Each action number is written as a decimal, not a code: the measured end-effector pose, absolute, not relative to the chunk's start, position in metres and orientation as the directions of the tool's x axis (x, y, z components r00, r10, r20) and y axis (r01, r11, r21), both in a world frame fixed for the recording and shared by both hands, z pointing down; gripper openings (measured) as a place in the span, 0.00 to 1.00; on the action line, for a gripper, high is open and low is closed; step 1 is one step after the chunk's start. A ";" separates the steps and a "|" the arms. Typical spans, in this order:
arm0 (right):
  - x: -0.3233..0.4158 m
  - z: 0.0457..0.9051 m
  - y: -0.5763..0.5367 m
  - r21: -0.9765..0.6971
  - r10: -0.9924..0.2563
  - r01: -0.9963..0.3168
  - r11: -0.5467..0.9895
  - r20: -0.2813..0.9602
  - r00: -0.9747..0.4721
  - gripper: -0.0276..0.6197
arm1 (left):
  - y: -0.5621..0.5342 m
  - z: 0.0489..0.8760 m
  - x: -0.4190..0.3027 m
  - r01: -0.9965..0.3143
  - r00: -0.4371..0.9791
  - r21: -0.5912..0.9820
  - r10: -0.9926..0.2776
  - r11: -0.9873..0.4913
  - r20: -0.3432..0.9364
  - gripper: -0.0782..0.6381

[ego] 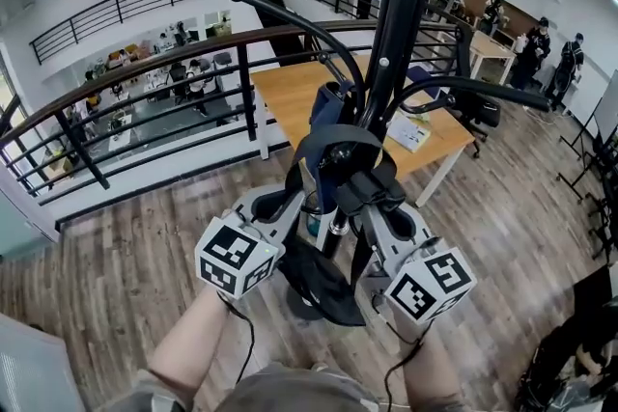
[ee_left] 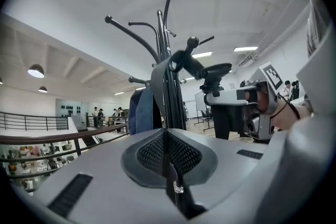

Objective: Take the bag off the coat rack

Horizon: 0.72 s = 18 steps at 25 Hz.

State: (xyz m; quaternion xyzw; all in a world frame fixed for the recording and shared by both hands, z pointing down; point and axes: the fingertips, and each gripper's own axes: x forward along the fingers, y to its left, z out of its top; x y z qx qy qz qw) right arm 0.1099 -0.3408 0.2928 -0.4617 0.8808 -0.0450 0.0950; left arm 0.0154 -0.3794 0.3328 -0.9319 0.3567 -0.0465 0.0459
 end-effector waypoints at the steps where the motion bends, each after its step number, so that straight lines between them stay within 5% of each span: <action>1: 0.109 0.284 -0.340 -0.177 -0.816 -0.797 0.578 -0.138 -0.561 0.10 | -0.378 0.321 0.011 -0.666 0.737 -0.124 -0.675 -0.735 0.040 0.13; 18: 0.059 0.200 -0.298 -0.122 -0.689 -0.683 0.720 -0.247 -0.681 0.10 | -0.331 0.222 -0.077 -0.764 0.636 -0.209 -0.767 -0.611 -0.085 0.13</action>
